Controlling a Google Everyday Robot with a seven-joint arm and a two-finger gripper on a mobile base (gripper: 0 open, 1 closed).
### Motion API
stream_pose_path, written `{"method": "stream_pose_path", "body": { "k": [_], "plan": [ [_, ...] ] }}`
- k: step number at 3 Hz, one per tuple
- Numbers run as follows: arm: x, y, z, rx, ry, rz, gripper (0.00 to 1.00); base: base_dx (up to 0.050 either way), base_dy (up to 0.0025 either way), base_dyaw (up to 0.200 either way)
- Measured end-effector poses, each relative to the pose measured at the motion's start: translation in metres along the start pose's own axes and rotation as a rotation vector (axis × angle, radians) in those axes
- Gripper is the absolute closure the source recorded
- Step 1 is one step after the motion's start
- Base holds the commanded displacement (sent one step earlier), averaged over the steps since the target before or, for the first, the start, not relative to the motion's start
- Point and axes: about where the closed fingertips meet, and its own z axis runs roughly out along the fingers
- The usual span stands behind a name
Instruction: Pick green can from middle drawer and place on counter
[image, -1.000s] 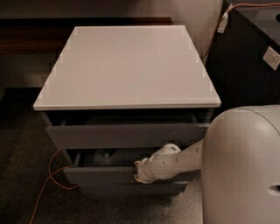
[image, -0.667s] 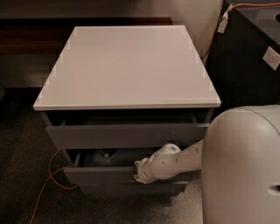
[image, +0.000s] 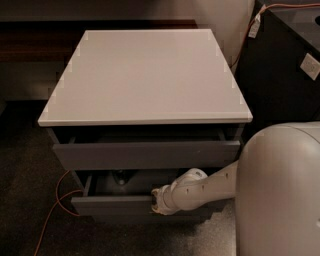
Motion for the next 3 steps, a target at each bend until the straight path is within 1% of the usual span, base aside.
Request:
{"method": "stream_pose_path", "body": {
  "k": [1, 3],
  "plan": [
    [-0.0076, 0.0295, -0.0010, -0.048, -0.006, -0.019, 1.00, 0.000, 0.00000, 0.000],
    [-0.0076, 0.0295, -0.0010, -0.048, -0.006, -0.019, 1.00, 0.000, 0.00000, 0.000]
  ]
}}
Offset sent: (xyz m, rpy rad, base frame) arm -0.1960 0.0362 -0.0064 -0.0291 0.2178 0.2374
